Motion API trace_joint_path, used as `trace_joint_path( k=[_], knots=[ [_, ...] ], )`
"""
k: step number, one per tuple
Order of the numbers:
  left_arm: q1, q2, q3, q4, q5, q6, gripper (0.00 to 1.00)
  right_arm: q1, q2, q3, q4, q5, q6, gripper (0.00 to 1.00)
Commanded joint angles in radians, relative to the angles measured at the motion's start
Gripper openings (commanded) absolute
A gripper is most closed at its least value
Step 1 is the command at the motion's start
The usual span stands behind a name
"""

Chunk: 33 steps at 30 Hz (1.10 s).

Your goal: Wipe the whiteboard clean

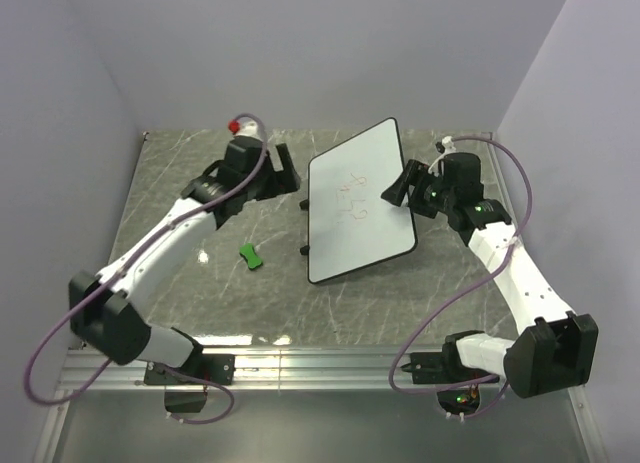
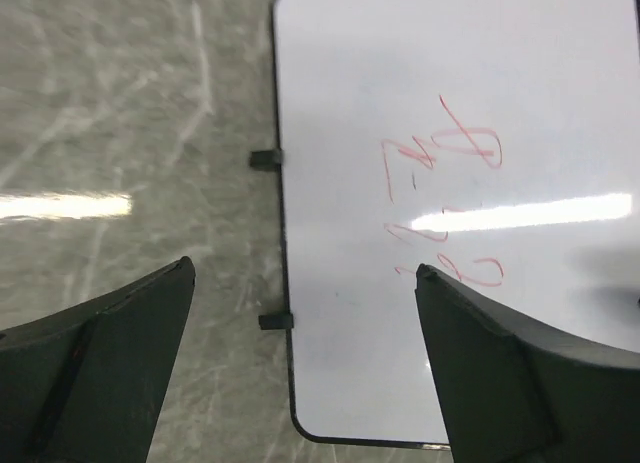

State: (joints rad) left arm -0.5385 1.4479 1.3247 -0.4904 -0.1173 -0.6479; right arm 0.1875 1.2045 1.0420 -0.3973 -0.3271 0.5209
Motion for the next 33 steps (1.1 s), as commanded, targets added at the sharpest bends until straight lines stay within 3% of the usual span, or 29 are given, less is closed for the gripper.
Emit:
trace_joint_path(
  k=[1,2,7,18,33],
  knots=[
    [0.063,-0.052,-0.065,0.002,-0.163,-0.004,1.00,0.013,-0.055,0.016,-0.044,-0.001,-0.051,0.84],
    [0.086,-0.023,-0.064,-0.016,-0.100,0.007,0.98,0.013,-0.069,0.027,-0.067,0.003,-0.065,0.87],
    [0.103,0.074,0.019,-0.166,-0.200,-0.018,0.92,0.013,-0.124,0.072,-0.118,0.063,-0.088,0.88],
    [0.110,0.193,-0.061,-0.318,-0.231,-0.147,0.78,0.012,-0.227,0.263,-0.258,0.177,-0.142,0.88],
    [0.098,0.250,-0.148,-0.320,-0.183,-0.229,0.72,0.010,-0.329,0.127,-0.302,0.177,-0.128,0.88]
  ],
)
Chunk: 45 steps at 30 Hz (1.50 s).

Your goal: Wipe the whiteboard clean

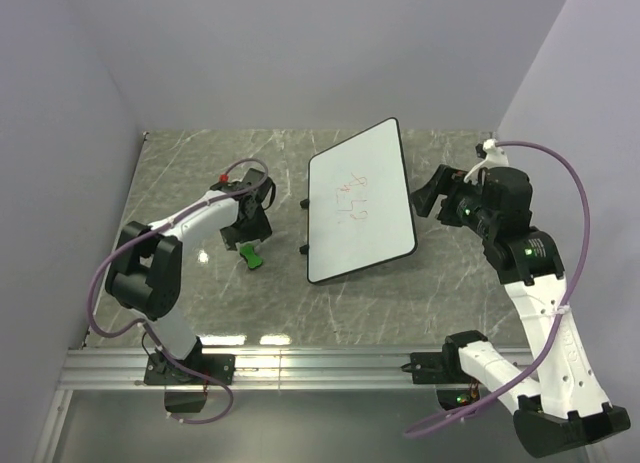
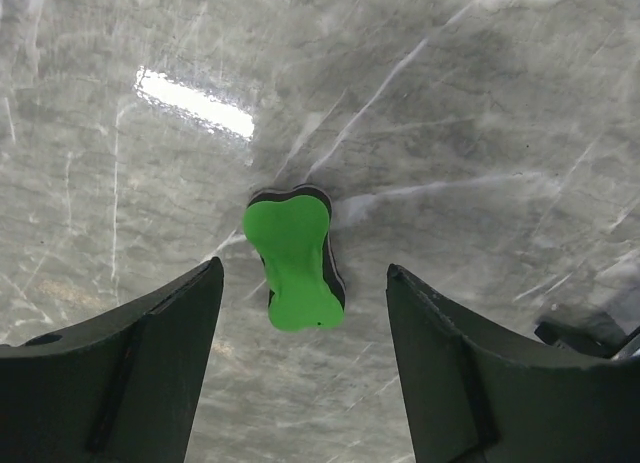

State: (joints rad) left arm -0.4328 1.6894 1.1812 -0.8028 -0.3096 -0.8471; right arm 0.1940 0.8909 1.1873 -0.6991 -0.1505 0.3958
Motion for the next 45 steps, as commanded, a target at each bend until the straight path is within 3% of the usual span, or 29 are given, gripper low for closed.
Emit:
trace_joint_path(
  k=[1,8,15,24,29,31,32,33,42,44,45],
  knots=[
    [-0.009,0.009,-0.011,-0.004,0.016,-0.033,0.72,0.004,-0.017,-0.032,0.004,-0.009,0.003,0.88],
    [-0.055,0.036,-0.061,0.014,-0.011,-0.070,0.69,0.007,-0.010,-0.054,0.006,-0.027,0.003,0.86],
    [-0.057,0.049,-0.114,0.065,-0.057,-0.078,0.57,0.007,-0.012,-0.075,0.012,-0.037,0.012,0.84],
    [-0.055,0.030,-0.166,0.132,-0.075,-0.061,0.55,0.005,0.009,-0.074,0.027,-0.027,0.011,0.84],
    [-0.054,0.030,-0.170,0.154,-0.095,-0.046,0.44,0.005,0.046,-0.074,0.065,-0.011,0.008,0.83],
    [-0.053,0.021,-0.179,0.177,-0.097,-0.037,0.35,0.007,0.080,-0.069,0.101,0.003,0.008,0.83],
    [-0.053,0.020,-0.181,0.185,-0.097,-0.020,0.24,0.004,0.094,-0.066,0.114,0.012,0.011,0.83],
    [-0.053,0.013,-0.183,0.210,-0.091,-0.006,0.01,0.004,0.126,-0.063,0.128,0.015,0.014,0.82],
    [-0.044,-0.126,-0.065,0.358,0.122,0.235,0.00,0.004,0.301,-0.049,0.260,0.066,0.044,0.77],
    [-0.046,-0.149,-0.005,0.414,0.180,0.287,0.00,0.002,0.322,-0.051,0.286,0.063,0.044,0.71],
    [-0.046,-0.158,0.012,0.437,0.278,0.308,0.00,0.002,0.345,-0.048,0.292,0.058,0.049,0.61]
  ],
)
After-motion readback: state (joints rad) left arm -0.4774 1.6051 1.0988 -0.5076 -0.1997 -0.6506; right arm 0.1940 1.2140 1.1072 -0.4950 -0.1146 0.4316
